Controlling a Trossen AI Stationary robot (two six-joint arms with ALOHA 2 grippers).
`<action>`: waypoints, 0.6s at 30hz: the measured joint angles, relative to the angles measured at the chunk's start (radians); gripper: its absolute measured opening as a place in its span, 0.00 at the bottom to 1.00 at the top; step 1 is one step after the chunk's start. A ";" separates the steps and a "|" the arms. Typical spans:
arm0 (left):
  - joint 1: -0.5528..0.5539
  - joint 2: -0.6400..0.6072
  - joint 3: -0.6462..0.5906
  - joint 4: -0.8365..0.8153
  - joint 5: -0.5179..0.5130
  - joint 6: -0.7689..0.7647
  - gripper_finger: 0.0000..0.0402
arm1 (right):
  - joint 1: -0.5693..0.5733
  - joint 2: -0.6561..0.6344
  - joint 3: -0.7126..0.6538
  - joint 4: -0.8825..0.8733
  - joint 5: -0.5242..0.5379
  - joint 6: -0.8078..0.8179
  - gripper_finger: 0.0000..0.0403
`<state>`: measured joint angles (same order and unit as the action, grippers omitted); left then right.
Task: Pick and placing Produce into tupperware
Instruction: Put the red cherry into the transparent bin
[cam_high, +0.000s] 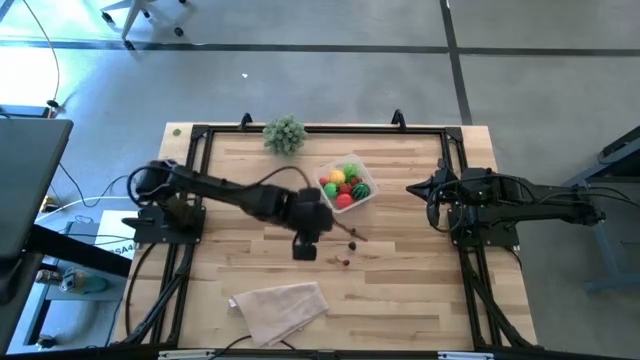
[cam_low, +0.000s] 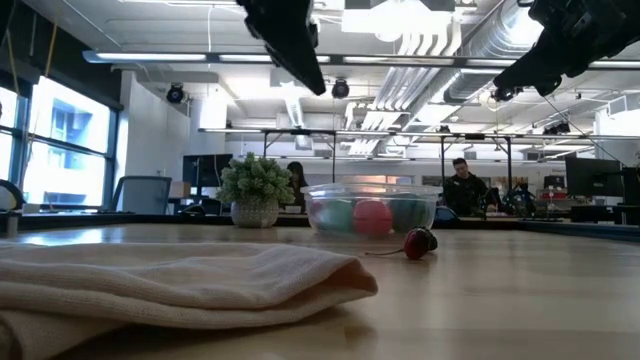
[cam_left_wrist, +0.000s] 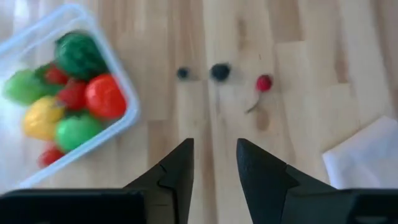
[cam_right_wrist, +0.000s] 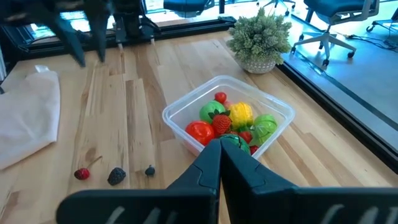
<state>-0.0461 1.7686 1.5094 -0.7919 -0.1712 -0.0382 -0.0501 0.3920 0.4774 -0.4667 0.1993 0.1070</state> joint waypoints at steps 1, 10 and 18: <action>-0.013 -0.017 -0.048 0.058 0.003 -0.004 0.27 | 0.000 0.000 0.000 0.000 0.000 0.000 0.00; -0.056 -0.131 -0.581 0.911 0.225 -0.042 0.24 | 0.000 0.000 0.000 0.000 -0.001 0.000 0.00; -0.052 -0.035 -0.672 1.133 0.164 -0.047 0.32 | 0.000 0.002 0.000 0.003 0.000 -0.003 0.00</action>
<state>-0.0981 1.7332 0.8373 0.3413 -0.0072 -0.0849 -0.0502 0.3935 0.4770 -0.4635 0.1992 0.1041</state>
